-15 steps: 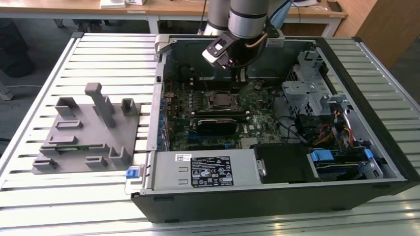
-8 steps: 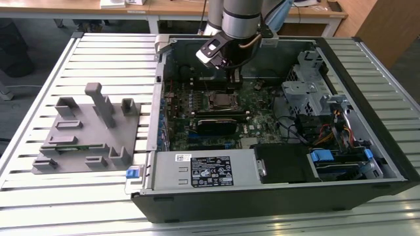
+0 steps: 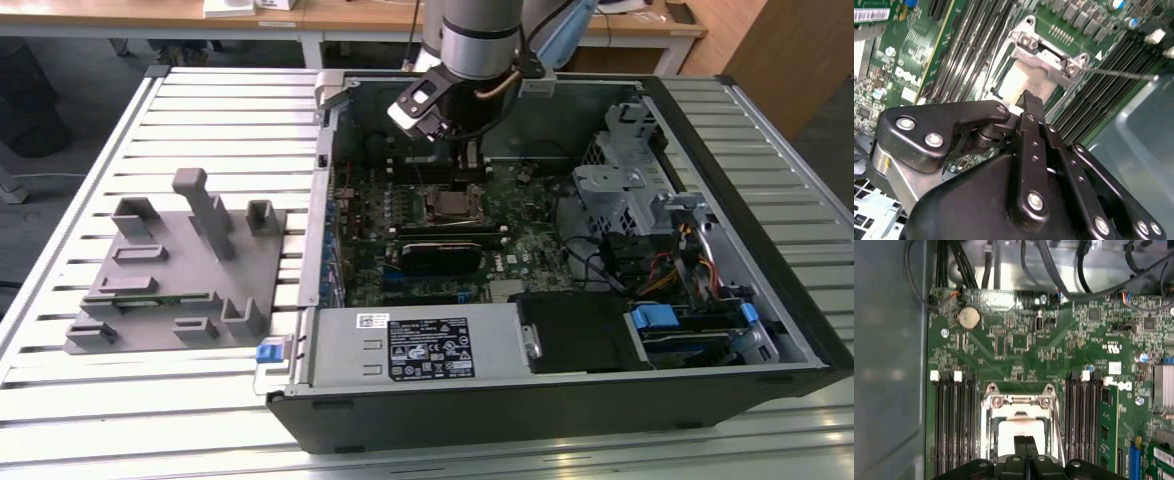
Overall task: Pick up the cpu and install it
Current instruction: 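Close the cpu cover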
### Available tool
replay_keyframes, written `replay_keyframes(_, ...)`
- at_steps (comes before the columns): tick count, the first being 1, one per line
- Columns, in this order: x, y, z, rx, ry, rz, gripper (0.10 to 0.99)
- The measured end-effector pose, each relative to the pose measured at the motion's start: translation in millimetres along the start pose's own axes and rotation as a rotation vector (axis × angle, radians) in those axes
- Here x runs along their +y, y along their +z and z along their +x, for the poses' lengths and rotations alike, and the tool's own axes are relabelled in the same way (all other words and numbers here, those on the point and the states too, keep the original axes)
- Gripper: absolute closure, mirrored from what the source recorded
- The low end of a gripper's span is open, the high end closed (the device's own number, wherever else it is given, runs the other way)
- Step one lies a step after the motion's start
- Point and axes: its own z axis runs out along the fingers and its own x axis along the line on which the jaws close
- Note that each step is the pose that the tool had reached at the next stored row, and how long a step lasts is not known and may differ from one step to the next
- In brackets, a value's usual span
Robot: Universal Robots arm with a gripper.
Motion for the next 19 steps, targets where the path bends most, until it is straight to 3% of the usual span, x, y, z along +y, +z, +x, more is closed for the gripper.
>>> replay_keyframes(10,-20.3,5.9,-2.6,0.0,0.0,0.0,0.98)
replay_keyframes(19,-23.8,16.3,-2.2,0.0001,0.0,0.0,0.98)
